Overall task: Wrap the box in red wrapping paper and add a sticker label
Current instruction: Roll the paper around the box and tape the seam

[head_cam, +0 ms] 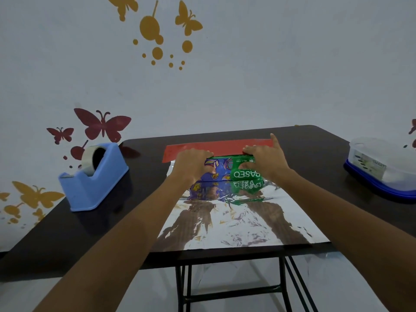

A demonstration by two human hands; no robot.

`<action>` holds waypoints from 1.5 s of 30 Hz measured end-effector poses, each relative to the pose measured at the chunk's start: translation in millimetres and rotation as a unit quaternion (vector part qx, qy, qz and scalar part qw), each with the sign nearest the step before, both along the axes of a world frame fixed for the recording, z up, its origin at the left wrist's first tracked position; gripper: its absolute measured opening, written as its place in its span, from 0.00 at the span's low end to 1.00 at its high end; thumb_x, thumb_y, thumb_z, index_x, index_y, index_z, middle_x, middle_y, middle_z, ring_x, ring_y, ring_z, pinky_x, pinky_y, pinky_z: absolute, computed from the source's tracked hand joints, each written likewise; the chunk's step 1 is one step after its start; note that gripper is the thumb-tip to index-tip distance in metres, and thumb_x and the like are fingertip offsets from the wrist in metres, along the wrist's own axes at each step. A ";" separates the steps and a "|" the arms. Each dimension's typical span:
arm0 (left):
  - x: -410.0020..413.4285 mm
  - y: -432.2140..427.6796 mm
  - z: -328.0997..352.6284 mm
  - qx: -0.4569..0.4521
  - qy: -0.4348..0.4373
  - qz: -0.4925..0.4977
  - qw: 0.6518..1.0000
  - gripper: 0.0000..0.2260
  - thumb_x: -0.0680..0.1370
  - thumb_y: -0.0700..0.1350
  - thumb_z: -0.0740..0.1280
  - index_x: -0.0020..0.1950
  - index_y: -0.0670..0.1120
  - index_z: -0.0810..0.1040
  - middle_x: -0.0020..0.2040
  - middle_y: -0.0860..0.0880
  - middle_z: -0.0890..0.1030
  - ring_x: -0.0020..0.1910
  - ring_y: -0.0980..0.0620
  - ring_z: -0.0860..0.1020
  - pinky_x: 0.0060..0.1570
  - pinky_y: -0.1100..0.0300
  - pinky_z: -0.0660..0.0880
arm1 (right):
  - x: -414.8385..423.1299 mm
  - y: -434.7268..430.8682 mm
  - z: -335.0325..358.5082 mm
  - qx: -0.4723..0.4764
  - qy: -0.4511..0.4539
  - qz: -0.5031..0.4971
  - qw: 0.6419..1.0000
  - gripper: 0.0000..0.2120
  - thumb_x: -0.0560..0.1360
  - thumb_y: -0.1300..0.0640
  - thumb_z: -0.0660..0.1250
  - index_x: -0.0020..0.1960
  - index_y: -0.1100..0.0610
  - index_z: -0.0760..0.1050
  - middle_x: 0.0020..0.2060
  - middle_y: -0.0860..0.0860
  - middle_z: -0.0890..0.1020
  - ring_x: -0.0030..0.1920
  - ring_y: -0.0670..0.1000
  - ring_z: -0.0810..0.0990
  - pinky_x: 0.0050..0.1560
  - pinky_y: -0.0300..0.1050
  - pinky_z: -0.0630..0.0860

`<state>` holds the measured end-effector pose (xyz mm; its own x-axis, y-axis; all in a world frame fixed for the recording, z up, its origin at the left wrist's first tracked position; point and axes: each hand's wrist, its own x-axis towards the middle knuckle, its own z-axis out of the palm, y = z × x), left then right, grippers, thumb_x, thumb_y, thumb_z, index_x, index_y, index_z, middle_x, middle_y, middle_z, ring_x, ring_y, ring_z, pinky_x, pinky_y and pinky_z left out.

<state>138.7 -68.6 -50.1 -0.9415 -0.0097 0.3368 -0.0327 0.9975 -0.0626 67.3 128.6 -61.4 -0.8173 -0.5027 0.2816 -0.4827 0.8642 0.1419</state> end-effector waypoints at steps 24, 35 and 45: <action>1.2 -23.5 -28.6 0.197 0.121 -0.081 0.969 0.26 0.73 0.51 0.72 0.69 0.48 0.71 0.69 0.50 0.72 0.69 0.49 0.67 0.70 0.49 0.59 | 24.4 -57.5 -4.7 -0.144 -0.055 0.084 0.984 0.22 0.78 0.54 0.63 0.71 0.53 0.66 0.69 0.51 0.71 0.64 0.57 0.74 0.60 0.51 0.73; 116.4 -141.1 6.7 0.242 0.424 0.222 0.844 0.41 0.70 0.57 0.73 0.75 0.43 0.59 0.72 0.43 0.67 0.72 0.44 0.64 0.71 0.47 0.58 | 20.6 -52.4 -9.2 -0.166 -0.053 0.096 0.980 0.21 0.78 0.52 0.63 0.70 0.54 0.68 0.65 0.54 0.76 0.61 0.58 0.76 0.57 0.52 0.75; 144.9 -181.6 -46.4 0.572 0.232 0.273 0.738 0.41 0.64 0.52 0.79 0.71 0.42 0.65 0.66 0.42 0.73 0.63 0.42 0.73 0.60 0.45 0.73 | 27.2 -57.8 -10.6 -0.165 -0.058 0.085 0.981 0.23 0.78 0.52 0.64 0.71 0.53 0.67 0.66 0.55 0.75 0.61 0.59 0.76 0.56 0.53 0.74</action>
<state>283.6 -250.3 -96.5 -0.4783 -0.8727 0.0981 -0.2026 0.2183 0.9546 94.5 70.8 -72.0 -0.7655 -0.5322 0.3617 -0.6205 0.7592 -0.1963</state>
